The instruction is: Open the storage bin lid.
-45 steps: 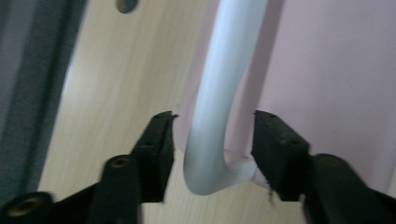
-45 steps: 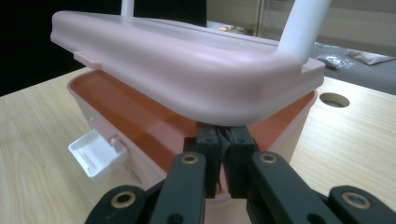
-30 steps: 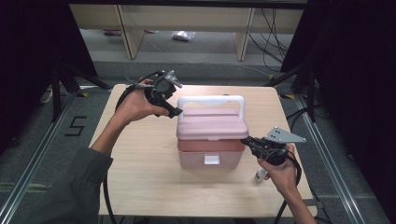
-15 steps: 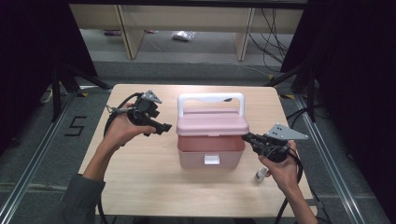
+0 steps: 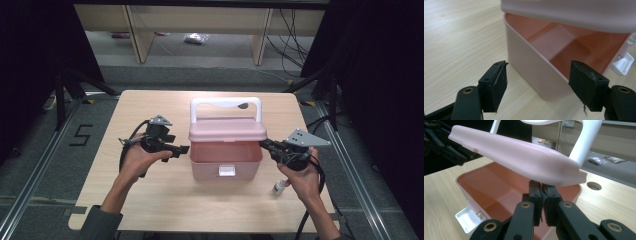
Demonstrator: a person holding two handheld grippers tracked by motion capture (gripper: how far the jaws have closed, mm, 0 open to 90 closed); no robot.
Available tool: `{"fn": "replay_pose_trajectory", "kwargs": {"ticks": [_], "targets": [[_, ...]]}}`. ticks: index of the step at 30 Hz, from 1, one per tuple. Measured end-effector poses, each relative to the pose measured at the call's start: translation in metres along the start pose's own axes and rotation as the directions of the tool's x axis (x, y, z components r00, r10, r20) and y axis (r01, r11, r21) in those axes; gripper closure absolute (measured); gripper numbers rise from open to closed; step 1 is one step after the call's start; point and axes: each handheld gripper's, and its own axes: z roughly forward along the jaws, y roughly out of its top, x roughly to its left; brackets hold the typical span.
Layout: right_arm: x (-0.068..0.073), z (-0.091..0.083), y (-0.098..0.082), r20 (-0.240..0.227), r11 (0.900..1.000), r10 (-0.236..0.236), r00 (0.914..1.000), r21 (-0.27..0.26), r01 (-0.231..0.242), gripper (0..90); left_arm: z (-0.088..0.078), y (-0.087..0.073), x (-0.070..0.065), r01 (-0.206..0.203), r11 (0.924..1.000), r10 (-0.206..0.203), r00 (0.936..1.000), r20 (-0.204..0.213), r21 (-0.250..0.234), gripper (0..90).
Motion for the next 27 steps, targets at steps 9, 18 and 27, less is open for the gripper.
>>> {"fn": "replay_pose_trajectory", "kwargs": {"ticks": [9,18,27], "targets": [[-0.002,0.001,0.002,0.003,1.0,-0.02,0.9998,-0.005,0.02,87.0,0.015,-0.003,-0.013,-0.023,0.9996,0.024,0.9997,-0.011,0.015,34.5],[-0.003,0.002,0.005,0.002,1.0,-0.014,0.9999,-0.016,0.014,87.0,0.031,-0.006,-0.019,-0.042,0.9988,0.042,0.9989,-0.018,0.025,43.2],[-0.005,0.002,0.01,0.026,1.0,-0.022,0.9994,-0.022,0.023,87.0,0.033,-0.009,-0.024,-0.063,0.9977,0.064,0.9967,-0.049,0.022,50.9]]}}
